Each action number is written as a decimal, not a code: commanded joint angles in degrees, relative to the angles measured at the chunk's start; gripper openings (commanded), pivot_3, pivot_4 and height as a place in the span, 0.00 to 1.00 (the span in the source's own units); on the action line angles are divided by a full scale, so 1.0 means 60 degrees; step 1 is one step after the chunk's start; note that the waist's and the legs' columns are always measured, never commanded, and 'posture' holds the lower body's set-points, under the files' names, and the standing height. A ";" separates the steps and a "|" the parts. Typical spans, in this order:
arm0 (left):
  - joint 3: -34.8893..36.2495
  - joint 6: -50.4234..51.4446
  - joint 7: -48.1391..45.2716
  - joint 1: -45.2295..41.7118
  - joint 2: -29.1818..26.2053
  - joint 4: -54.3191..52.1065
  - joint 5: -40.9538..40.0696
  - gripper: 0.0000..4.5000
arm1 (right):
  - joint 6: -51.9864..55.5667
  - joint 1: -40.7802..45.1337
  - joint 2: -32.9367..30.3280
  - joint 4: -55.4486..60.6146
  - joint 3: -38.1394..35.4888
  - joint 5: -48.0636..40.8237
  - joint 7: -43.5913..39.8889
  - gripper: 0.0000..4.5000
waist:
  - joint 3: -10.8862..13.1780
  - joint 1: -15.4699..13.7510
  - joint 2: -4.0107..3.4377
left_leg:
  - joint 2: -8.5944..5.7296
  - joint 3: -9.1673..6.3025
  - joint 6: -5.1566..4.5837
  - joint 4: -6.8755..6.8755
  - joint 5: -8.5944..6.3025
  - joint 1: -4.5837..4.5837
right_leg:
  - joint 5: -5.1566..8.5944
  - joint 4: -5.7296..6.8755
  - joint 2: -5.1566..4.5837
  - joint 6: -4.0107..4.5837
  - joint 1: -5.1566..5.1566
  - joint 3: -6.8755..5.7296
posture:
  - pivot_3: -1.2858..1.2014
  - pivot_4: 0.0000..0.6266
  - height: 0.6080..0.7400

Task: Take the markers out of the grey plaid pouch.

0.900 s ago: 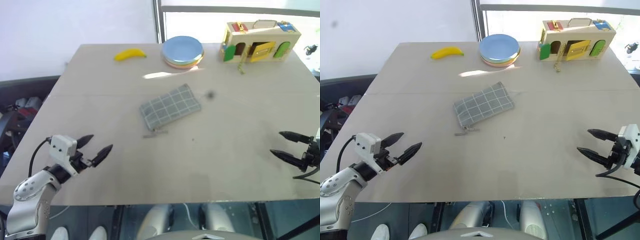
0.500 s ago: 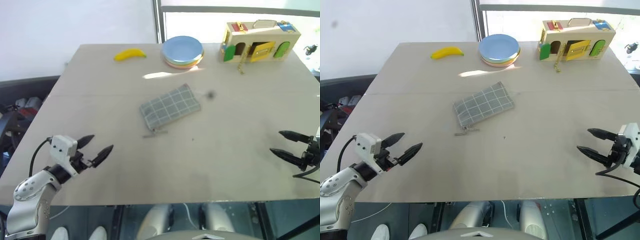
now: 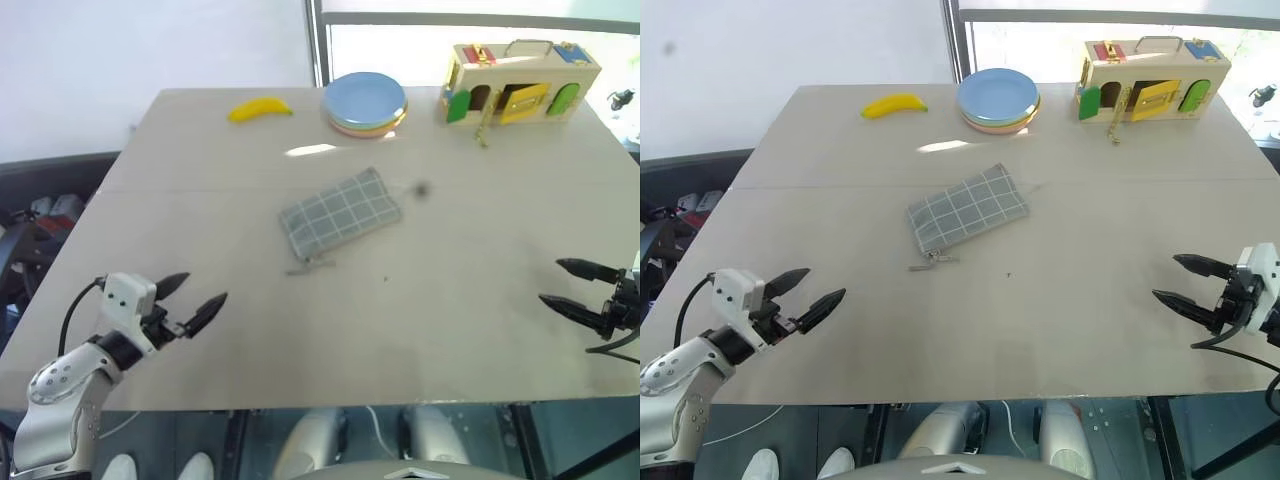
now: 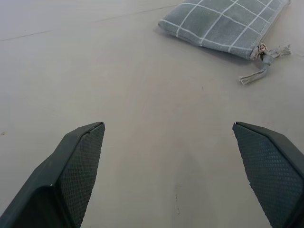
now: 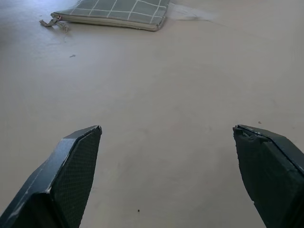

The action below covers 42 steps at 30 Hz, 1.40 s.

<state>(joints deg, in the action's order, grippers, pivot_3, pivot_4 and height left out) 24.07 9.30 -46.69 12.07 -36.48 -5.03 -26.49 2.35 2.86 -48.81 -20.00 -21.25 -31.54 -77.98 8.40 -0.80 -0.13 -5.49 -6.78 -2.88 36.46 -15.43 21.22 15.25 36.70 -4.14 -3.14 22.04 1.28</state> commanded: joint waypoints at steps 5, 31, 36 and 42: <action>-0.1173 -0.0180 0.1128 -0.0703 -0.0185 -0.0820 0.1710 0.99 | 0.1340 -0.0778 0.0585 0.2167 -0.0170 -0.1055 0.0249 1.00 | -0.0001 -0.0023 0.0001 | 0.0000 -0.0003 0.0001 0.0002 0.0000 0.0003 | 0.0000 0.0009 0.0001 -0.0001 0.0002 -0.0001 | 0.52 0.24 1.00; -0.8581 -1.0709 0.8680 -0.9466 0.0015 1.0198 1.2850 0.99 | 0.3041 -0.1200 0.1701 0.6253 0.0084 -0.2334 0.1944 1.00 | -0.0040 -0.0315 0.0029 | -0.0048 -0.0012 -0.0020 0.0161 -0.0003 0.0105 | -0.0009 0.0174 -0.0014 -0.0005 0.0112 -0.0017 | 0.52 0.24 1.00; -0.9431 -1.0497 0.9557 -1.0234 0.0823 1.1397 1.3397 0.69 | 0.2668 -0.1234 0.1792 0.6026 0.0066 -0.1956 0.1993 1.00 | -0.0061 -0.0390 0.0033 | -0.0058 -0.0007 -0.0011 0.0175 0.0005 0.0103 | -0.0008 0.0189 -0.0013 -0.0011 0.0102 -0.0031 | 0.52 0.24 1.00; -0.9735 -1.0329 1.0090 -1.0611 0.1247 1.1883 1.3329 0.06 | 0.2500 -0.1365 0.1973 0.6106 0.0104 -0.1885 0.2109 1.00 | -0.0127 -0.0492 -0.0014 | -0.0058 -0.0007 0.0000 0.0177 0.0011 0.0089 | -0.0005 0.0195 -0.0017 -0.0016 0.0093 -0.0029 | 0.52 0.24 1.00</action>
<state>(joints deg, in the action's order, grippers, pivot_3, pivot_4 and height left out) -31.54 -53.04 14.04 -53.25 -30.93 64.26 51.77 18.47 -5.42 -37.17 15.30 -20.24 -42.60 -65.66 7.64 -3.75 -0.21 -5.83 -6.82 -3.00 37.52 -15.43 21.74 15.23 37.88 -4.24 -3.24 22.58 1.11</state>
